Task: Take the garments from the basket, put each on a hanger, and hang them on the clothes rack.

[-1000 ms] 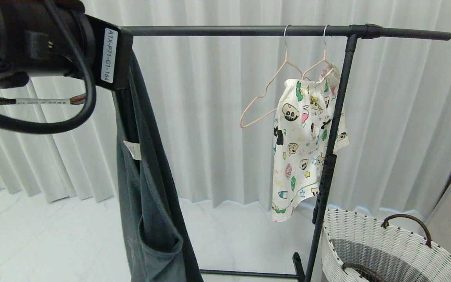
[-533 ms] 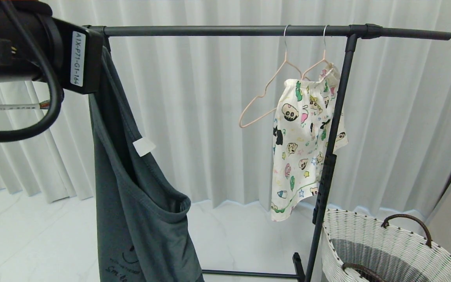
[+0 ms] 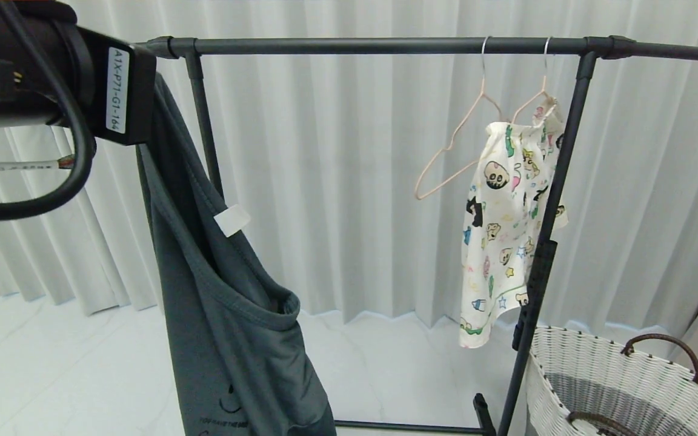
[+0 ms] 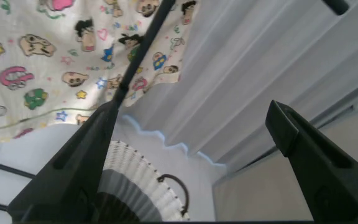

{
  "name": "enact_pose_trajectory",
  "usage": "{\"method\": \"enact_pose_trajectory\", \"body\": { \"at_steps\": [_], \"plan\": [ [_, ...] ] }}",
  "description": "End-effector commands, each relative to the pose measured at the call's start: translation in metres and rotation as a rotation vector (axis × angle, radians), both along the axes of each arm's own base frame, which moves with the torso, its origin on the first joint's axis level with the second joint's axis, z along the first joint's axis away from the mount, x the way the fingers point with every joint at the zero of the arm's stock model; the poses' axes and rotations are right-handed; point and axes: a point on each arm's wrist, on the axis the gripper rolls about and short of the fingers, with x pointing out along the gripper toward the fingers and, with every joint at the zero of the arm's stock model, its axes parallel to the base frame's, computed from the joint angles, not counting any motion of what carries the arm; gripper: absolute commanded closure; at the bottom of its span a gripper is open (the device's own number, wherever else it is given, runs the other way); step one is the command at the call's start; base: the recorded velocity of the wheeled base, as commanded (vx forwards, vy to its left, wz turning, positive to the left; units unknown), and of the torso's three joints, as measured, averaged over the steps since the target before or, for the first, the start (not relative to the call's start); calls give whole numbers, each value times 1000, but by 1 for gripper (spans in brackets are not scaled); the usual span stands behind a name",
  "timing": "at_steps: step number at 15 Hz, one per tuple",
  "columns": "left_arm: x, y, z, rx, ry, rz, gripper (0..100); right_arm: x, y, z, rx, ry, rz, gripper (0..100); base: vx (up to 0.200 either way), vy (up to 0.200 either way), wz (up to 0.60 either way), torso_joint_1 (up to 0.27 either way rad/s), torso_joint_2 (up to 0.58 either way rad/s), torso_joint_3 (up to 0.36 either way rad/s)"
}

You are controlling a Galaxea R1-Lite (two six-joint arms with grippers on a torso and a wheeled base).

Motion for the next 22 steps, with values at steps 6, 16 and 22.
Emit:
{"method": "enact_pose_trajectory", "body": {
  "at_steps": [6, 16, 22],
  "plan": [
    [1, -1, -6, 12, 15, 0, 100, 1, -2, -1, -3, 6, -34, 0, 0, 67, 0, 1, 2, 1],
    [3, 12, -5, 10, 11, 53, 100, 1, -4, -5, 3, 20, -46, 0, 0, 0, 0, 139, -309, -156],
    [3, 11, -6, 12, 13, 50, 100, 3, -4, -10, 6, 36, -43, 0, 0, 0, 0, 260, -479, -245]
  ]
}}
